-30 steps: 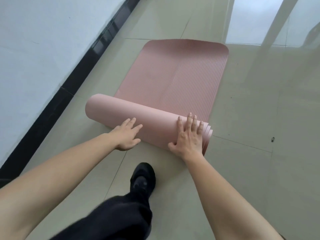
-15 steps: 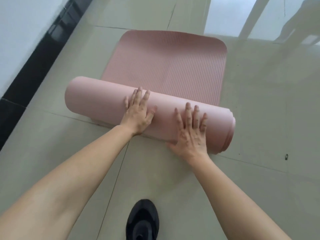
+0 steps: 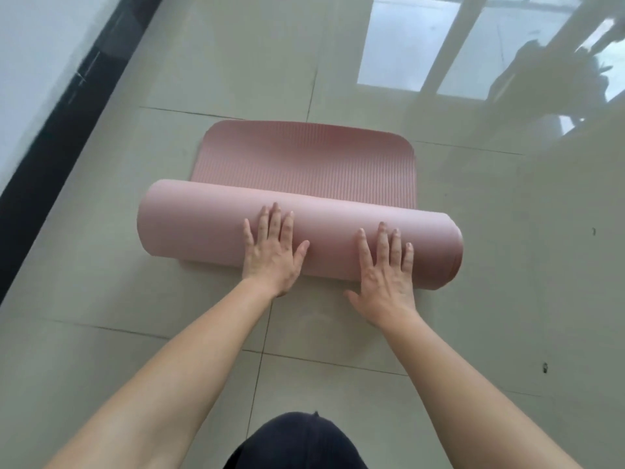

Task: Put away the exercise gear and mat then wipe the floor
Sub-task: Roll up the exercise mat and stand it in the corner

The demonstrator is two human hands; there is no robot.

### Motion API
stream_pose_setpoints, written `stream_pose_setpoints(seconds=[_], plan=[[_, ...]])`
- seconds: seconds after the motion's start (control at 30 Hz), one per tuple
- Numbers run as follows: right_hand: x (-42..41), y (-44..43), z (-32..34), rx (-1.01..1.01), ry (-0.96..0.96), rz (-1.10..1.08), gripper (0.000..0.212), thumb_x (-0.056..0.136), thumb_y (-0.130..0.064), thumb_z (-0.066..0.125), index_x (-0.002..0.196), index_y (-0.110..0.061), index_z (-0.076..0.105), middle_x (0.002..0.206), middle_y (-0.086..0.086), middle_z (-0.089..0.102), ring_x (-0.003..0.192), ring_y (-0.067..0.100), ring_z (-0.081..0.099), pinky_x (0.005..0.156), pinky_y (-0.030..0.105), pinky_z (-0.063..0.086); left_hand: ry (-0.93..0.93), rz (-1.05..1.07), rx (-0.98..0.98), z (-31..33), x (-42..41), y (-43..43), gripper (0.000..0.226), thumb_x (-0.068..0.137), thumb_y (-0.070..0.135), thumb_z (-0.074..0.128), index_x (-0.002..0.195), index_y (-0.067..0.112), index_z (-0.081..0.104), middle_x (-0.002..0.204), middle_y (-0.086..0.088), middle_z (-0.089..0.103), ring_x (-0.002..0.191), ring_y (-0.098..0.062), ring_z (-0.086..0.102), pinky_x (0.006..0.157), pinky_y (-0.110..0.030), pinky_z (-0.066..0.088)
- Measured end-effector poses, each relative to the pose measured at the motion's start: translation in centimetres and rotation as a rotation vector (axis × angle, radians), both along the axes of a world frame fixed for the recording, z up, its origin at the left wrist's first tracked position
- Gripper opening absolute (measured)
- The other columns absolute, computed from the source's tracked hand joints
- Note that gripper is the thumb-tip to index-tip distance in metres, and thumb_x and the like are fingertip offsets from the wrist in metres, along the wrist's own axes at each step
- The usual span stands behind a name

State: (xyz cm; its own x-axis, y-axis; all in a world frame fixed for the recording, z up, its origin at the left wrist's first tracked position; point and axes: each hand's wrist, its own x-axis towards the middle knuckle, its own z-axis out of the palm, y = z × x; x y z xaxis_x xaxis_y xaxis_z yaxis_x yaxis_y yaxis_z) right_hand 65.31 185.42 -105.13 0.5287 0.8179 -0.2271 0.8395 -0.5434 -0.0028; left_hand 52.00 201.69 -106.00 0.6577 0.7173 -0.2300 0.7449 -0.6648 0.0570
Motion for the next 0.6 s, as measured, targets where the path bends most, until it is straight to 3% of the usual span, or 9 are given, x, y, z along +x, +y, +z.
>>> stream_pose_setpoints(seconds=[0.17,0.27,0.33,0.4,0.5,0.6], plan=[[3.1,3.1,-0.8,0.031,0.019,0.073,0.122,0.07,-0.052,0.076,0.159,-0.026,-0.004,0.163,0.019,-0.015,0.149,0.044,-0.012,0.12,0.057,-0.006,-0.022,-0.023,-0.028,0.0,4.4,4.8,0.07,0.098,0.058,0.016,0.149,0.011,0.014,0.164,-0.009,0.0,0.151,-0.026,-0.006,0.119,-0.058,-0.002],[6.5,6.7,-2.2,0.034,0.062,0.105,0.128,0.065,-0.058,0.075,0.157,-0.03,-0.01,0.163,0.018,-0.018,0.148,0.044,-0.017,0.119,0.056,-0.012,-0.052,0.008,0.005,-0.7,7.1,8.0,0.064,0.098,0.059,0.02,0.141,0.013,0.033,0.161,-0.016,0.013,0.151,-0.03,0.002,0.119,-0.054,0.0],[9.2,10.2,-2.3,-0.005,0.119,0.123,0.135,0.06,-0.062,0.076,0.155,-0.032,-0.015,0.161,0.017,-0.023,0.147,0.043,-0.022,0.118,0.057,-0.016,-0.056,0.046,0.079,-1.0,9.0,10.1,0.06,0.1,0.054,0.024,0.135,0.011,0.044,0.153,-0.021,0.027,0.144,-0.035,0.018,0.118,-0.053,0.009],[11.8,12.9,-1.2,-0.022,0.153,0.136,0.135,0.059,-0.061,0.078,0.155,-0.033,-0.014,0.16,0.018,-0.024,0.147,0.042,-0.022,0.117,0.059,-0.016,-0.031,0.076,0.131,-0.1,10.6,11.2,0.055,0.099,0.048,0.027,0.13,0.009,0.05,0.135,-0.02,0.039,0.126,-0.037,0.036,0.111,-0.052,0.025],[14.7,15.4,1.7,0.022,0.183,0.138,0.113,0.075,-0.05,0.071,0.157,-0.031,-0.005,0.162,0.019,-0.011,0.15,0.04,-0.013,0.118,0.059,-0.012,0.011,0.031,0.154,2.8,11.5,11.3,0.056,0.094,0.048,0.023,0.129,0.013,0.05,0.125,-0.015,0.046,0.118,-0.034,0.041,0.106,-0.053,0.031],[17.6,17.2,3.2,0.161,0.259,0.067,0.069,0.096,-0.046,0.045,0.156,-0.03,0.018,0.161,0.014,0.018,0.151,0.036,0.007,0.12,0.057,-0.001,0.15,0.038,0.051,4.2,12.6,12.0,0.068,0.092,0.059,0.013,0.141,0.02,0.039,0.15,-0.012,0.036,0.142,-0.031,0.026,0.116,-0.057,0.017]])
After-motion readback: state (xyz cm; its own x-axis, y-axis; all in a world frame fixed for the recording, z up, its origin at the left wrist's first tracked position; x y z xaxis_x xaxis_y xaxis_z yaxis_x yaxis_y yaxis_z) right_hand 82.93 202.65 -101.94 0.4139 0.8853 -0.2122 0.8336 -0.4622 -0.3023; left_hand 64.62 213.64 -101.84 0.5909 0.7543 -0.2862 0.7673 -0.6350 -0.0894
